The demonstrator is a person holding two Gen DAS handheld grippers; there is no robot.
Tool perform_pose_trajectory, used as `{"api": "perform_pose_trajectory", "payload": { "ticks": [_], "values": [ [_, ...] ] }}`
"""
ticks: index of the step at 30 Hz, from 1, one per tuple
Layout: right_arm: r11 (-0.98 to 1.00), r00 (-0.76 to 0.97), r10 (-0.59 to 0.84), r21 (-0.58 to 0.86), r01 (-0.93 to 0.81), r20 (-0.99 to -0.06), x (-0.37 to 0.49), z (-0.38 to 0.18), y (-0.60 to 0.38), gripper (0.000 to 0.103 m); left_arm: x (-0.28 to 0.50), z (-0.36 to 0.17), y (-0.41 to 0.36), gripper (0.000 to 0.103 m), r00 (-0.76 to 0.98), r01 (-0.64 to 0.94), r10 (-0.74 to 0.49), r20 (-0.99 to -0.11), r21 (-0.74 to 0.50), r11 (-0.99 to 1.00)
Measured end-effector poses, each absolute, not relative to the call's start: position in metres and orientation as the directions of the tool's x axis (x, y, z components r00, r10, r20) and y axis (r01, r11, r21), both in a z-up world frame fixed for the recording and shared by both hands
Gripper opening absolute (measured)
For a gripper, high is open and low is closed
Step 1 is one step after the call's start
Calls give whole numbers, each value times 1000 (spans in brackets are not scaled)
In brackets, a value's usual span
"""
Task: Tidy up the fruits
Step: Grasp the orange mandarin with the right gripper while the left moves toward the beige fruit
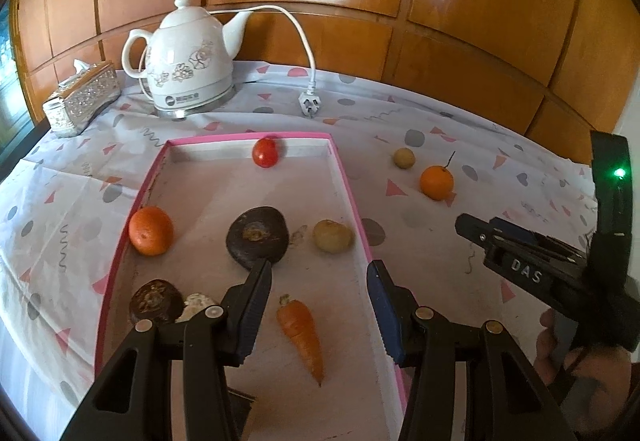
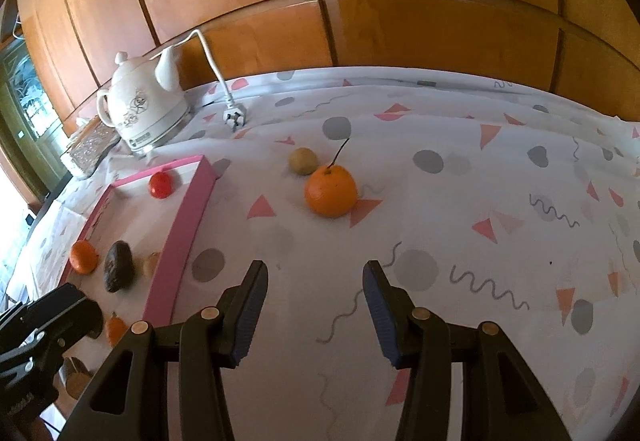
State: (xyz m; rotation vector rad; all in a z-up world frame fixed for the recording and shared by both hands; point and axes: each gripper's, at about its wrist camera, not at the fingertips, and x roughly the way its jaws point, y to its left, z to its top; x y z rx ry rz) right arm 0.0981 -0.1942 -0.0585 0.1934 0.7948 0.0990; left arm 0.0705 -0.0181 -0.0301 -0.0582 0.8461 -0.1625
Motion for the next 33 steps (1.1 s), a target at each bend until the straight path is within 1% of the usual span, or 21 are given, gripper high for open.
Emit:
{"api": "perform_pose_trajectory", "payload": {
  "ticks": [8,10,23,24,25,28,33],
  "values": [
    [980,708,138,201,5,-693,119,-58,-203,52,79,-29,-27,50,648,137,-187,-738,-129,982],
    [979,709,136,202,8,-692,126,-58,-204,57,83,-27,-29,50,649,140,-193,-736,-134,981],
    [988,672,123,154,-14,-730,175,-73,-193,57,109,-23,-44,50,643,161,-224,-733,-156,974],
    [988,668,124,151,-18,-733,177,-76,-193,55,112,-23,-46,50,639,162,-227,-735,-160,974],
    [989,667,122,148,-19,-735,178,-77,-193,41,114,-24,-46,50,637,163,-230,-736,-164,973],
    [989,673,122,147,-20,-729,177,-78,-196,39,124,-25,-50,50,627,165,-241,-741,-175,971],
    [991,689,88,133,13,-720,163,-74,-208,38,144,-29,-63,50,597,178,-266,-757,-199,964]
  ]
}}
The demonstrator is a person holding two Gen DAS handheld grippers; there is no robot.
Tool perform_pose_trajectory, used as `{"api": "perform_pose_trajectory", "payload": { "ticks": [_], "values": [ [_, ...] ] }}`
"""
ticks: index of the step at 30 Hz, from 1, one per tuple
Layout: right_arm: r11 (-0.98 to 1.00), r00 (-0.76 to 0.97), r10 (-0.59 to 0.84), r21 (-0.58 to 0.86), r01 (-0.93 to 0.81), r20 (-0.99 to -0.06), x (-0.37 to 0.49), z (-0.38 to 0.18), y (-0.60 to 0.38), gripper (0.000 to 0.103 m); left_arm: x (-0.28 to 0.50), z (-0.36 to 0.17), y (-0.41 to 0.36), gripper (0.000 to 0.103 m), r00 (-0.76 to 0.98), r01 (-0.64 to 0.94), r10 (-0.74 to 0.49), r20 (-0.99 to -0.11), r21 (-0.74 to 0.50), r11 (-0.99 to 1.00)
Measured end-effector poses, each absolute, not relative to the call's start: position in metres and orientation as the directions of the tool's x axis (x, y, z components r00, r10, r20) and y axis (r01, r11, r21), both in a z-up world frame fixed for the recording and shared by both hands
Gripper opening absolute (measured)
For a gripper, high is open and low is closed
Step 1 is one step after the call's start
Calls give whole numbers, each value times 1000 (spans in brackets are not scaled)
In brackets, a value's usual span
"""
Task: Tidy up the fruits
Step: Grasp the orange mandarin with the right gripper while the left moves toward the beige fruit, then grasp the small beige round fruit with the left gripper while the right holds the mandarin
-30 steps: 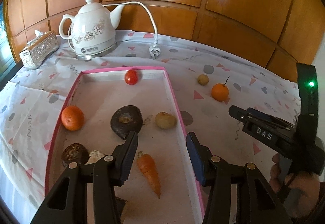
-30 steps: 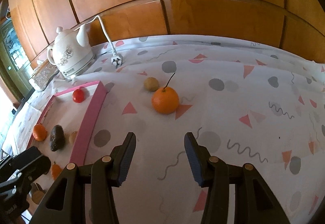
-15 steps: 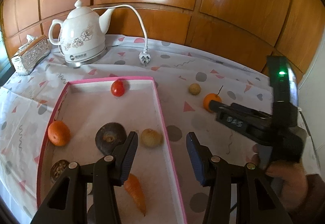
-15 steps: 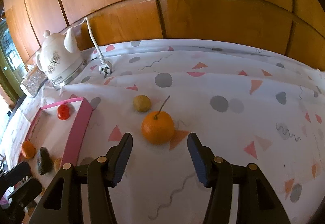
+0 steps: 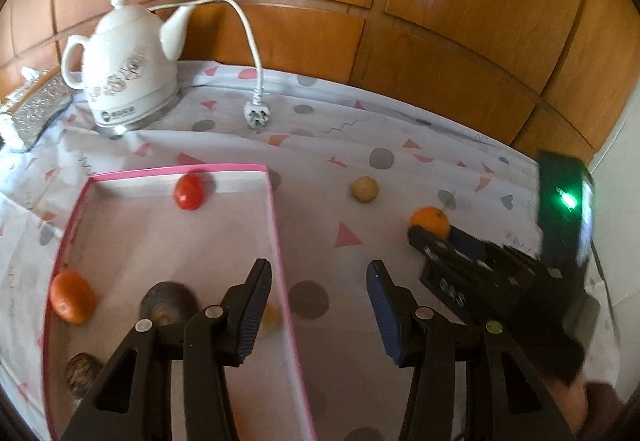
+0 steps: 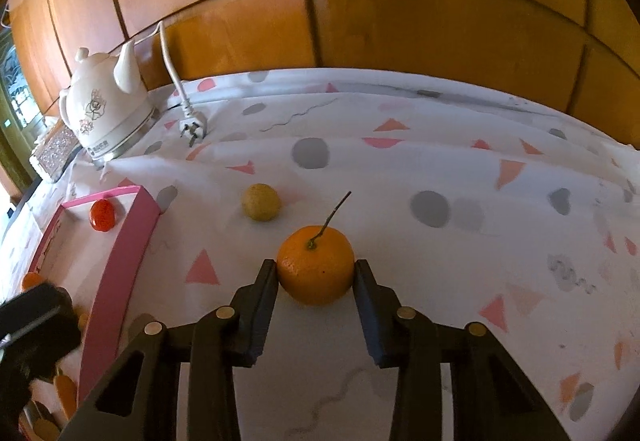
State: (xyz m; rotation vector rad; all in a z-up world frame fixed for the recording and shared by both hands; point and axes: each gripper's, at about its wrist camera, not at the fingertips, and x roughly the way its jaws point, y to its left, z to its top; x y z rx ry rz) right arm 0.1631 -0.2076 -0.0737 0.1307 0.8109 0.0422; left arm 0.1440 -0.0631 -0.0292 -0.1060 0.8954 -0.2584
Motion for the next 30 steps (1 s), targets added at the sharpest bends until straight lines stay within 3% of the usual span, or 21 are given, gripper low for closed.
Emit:
{"api": "perform_pose_trajectory", "payload": {
  "ticks": [13,30],
  "values": [
    [990,667,-1,93,105,-745,140,-78,-237,38,195,-47,-104,43,547,184,-277,-790,-210,960],
    [995,674,-21,52,88,-739,171,-76,-237,39,254,-78,-143,41,544,187,-219,-810,-138,973]
  ]
}}
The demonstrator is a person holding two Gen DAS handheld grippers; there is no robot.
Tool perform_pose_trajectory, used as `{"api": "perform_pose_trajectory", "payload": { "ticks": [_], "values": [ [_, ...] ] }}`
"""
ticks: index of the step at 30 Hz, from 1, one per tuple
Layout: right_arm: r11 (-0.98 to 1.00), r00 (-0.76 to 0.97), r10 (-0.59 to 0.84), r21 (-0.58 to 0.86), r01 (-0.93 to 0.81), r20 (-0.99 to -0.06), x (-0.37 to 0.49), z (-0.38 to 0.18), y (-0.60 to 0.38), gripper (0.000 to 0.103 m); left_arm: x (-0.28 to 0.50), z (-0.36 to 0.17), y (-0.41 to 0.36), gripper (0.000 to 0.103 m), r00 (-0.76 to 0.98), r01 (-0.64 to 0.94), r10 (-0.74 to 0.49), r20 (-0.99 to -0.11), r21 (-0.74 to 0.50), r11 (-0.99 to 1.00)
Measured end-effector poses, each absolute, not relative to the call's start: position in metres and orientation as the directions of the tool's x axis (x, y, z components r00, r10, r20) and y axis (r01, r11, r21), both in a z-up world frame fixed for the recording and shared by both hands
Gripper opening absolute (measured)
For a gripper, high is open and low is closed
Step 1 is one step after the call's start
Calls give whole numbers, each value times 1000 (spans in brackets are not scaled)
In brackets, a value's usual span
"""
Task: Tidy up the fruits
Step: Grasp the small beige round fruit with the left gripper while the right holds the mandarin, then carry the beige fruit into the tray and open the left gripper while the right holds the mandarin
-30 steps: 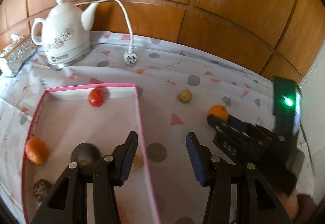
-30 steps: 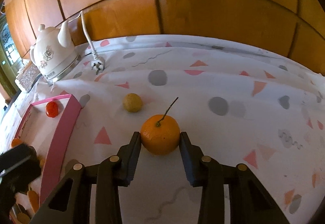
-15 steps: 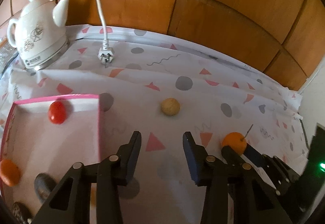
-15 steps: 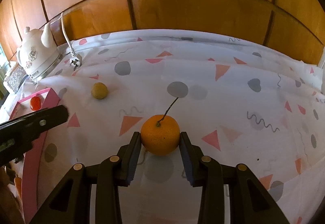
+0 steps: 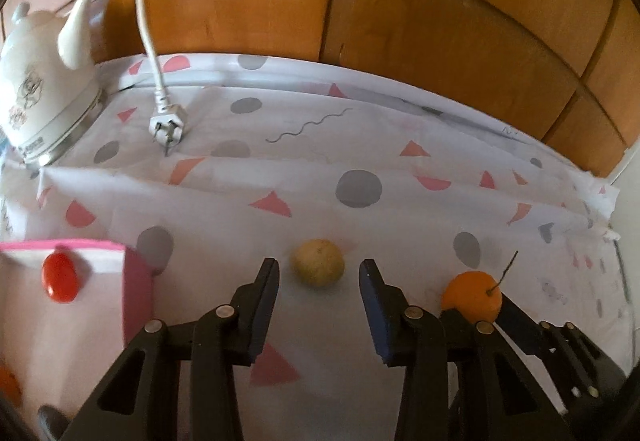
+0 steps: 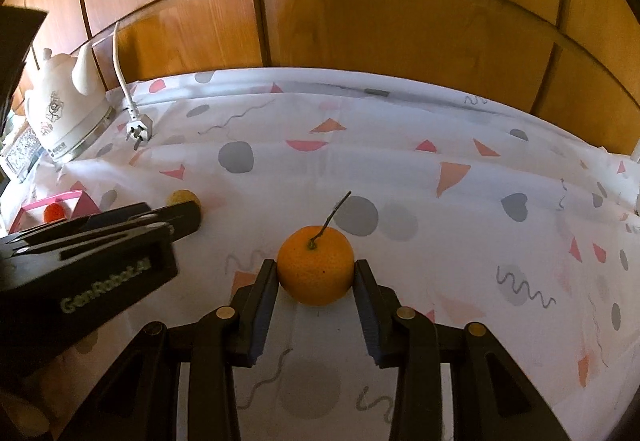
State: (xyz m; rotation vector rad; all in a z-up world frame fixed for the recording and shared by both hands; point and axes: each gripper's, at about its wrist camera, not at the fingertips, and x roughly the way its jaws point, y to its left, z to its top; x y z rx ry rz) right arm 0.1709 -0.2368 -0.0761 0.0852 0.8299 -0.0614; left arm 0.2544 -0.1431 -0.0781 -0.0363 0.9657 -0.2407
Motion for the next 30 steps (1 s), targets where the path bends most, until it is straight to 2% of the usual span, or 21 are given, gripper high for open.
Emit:
{"api": "perform_pose_trajectory", "payload": {
  "ticks": [3,15,30],
  "values": [
    [994,674,-12,63,86,-739,173,-78,-239,39,259,-82,-143,27,555,180,-213,-804,-135,974],
    [994,665,19,86,67,-746,170,-77,-242,38,223,-76,-137,26,547,192,-236,-803,-154,969],
    [983,650,42,149,111,-759,82,-69,-272,38,117,-67,-143,26,533,281,-277,-800,-141,949]
  ]
}}
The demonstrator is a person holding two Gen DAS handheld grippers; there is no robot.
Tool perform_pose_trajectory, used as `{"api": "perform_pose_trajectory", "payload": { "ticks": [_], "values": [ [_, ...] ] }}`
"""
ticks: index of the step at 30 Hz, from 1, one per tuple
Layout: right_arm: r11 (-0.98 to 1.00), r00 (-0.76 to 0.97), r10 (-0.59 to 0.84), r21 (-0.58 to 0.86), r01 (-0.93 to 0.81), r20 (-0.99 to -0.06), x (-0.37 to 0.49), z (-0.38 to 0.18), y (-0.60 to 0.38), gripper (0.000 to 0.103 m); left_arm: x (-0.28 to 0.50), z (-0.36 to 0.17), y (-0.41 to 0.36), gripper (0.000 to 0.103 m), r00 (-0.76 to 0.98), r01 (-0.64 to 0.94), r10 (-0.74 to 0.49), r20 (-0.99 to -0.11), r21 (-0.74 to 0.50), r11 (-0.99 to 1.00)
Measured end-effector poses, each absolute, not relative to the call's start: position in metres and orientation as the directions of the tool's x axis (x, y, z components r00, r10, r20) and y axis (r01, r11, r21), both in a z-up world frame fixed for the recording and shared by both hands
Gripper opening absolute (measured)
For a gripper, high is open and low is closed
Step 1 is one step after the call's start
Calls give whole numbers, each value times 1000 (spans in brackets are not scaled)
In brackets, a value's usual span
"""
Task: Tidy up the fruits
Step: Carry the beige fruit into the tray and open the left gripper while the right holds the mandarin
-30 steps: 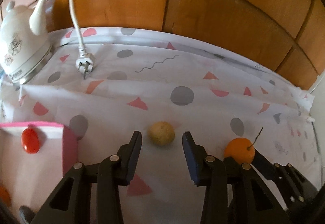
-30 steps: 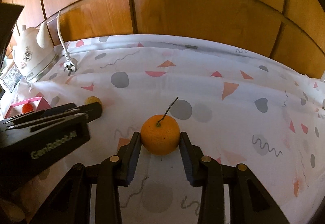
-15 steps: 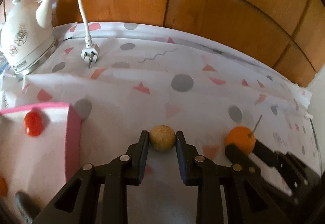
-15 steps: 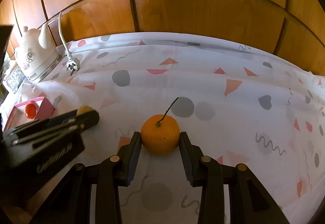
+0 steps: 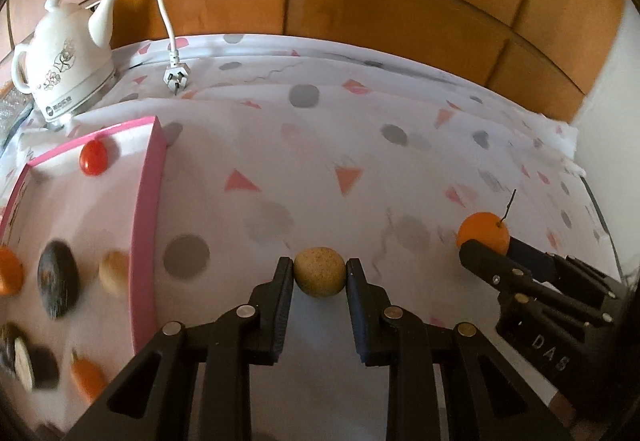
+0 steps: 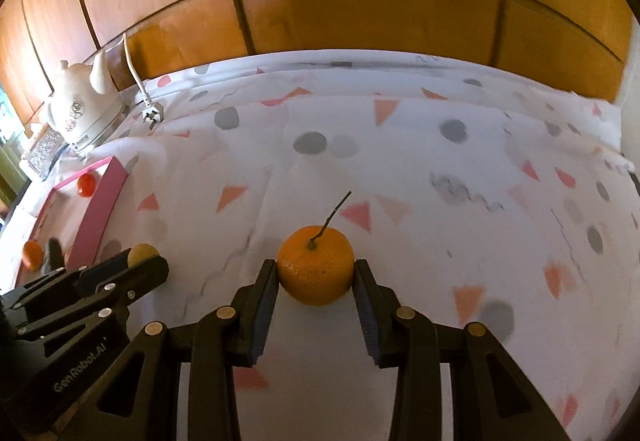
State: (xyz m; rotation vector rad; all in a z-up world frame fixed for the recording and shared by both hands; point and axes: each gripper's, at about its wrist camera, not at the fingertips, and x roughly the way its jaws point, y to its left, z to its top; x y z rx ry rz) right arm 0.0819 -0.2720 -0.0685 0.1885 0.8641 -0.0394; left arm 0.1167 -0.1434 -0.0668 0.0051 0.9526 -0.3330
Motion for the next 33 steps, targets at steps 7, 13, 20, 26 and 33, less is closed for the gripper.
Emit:
{"api": "perform_pose_trajectory", "payload": {
  "ticks": [7,13,20,26,33],
  "values": [
    [982,657,24,140,124,-754,32,-76,-275,38,71,-79,-149,27,551,333,-289,-783,-111,936],
    [983,693,-6,125,138,-721,18,-87,-274,38,59,-84,-151,27,620,356,-277,-734,-51,933],
    [976,721,13,164,140,-693,17,-93,-279,39,60,-88,-151,27,633,362,-271,-725,-32,932],
    [972,728,28,189,141,-685,15,-95,-281,39,59,-88,-152,27,635,362,-269,-725,-29,932],
    [970,730,33,198,141,-683,15,-96,-281,39,59,-87,-152,27,636,362,-272,-723,-32,932]
  ]
}}
